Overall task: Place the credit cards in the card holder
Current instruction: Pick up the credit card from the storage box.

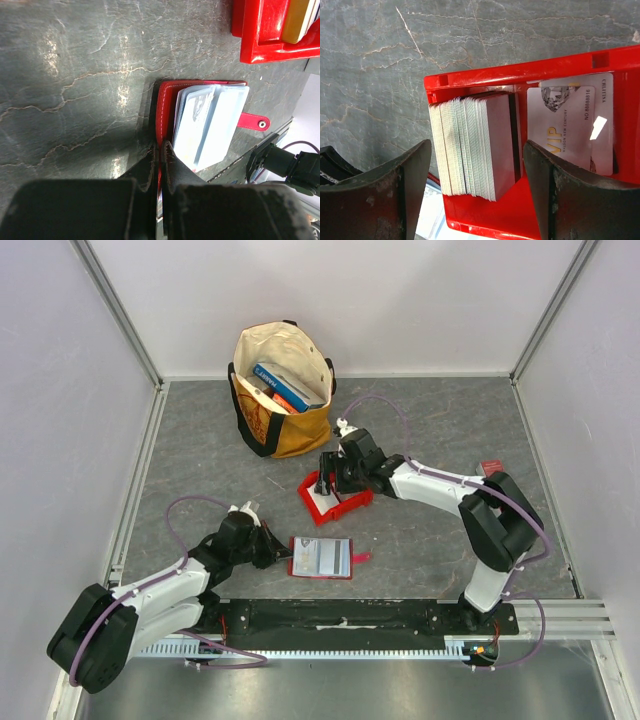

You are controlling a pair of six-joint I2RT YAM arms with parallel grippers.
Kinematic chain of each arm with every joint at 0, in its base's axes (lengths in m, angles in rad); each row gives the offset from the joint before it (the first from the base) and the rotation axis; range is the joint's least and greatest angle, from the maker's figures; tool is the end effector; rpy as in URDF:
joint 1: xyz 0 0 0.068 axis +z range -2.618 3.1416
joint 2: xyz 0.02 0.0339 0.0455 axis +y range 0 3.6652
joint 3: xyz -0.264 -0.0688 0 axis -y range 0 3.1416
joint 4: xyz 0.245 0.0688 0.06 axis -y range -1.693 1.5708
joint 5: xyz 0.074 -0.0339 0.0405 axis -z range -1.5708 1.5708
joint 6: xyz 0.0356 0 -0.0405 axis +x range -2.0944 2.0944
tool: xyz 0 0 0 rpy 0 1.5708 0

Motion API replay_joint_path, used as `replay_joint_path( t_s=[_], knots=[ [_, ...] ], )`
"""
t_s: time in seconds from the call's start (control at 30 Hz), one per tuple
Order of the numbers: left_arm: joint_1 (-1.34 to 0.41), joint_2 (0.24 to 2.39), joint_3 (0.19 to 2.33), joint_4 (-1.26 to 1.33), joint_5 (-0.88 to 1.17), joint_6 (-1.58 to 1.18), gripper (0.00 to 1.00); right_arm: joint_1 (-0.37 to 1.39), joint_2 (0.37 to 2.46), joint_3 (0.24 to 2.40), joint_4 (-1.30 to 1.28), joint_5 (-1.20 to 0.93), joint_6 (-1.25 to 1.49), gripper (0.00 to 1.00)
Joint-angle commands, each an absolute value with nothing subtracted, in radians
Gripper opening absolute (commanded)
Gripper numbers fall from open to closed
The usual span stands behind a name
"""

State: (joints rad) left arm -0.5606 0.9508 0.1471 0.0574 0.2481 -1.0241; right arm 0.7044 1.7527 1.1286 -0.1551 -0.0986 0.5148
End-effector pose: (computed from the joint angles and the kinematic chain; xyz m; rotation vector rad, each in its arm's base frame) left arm 0.1304 -0.0922 0.1200 -0.4492 2.5074 -1.0147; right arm 0.2869 0.2484 0.2018 -0.2832 2.4431 0.6877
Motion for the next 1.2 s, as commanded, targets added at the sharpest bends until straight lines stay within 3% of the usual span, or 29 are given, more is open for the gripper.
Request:
replay_joint_path(
  t_s=[0.0, 0.43, 1.17],
  knots=[
    [-0.561, 0.953, 0.164, 0.083, 0.261, -0.976, 0.02, 0.700, 1.778, 1.166, -0.103, -0.163, 0.514, 0.81],
    [-0.560, 0.953, 0.160, 0.087, 0.261, -0.977, 0.02, 0.695, 1.832, 1.189, -0.098, -0.224, 0.511, 0.81],
    [-0.560, 0.959, 0.163, 0.086, 0.258, -0.977, 0.02, 0.683, 1.784, 1.157, -0.090, -0.242, 0.515, 0.59]
  ],
)
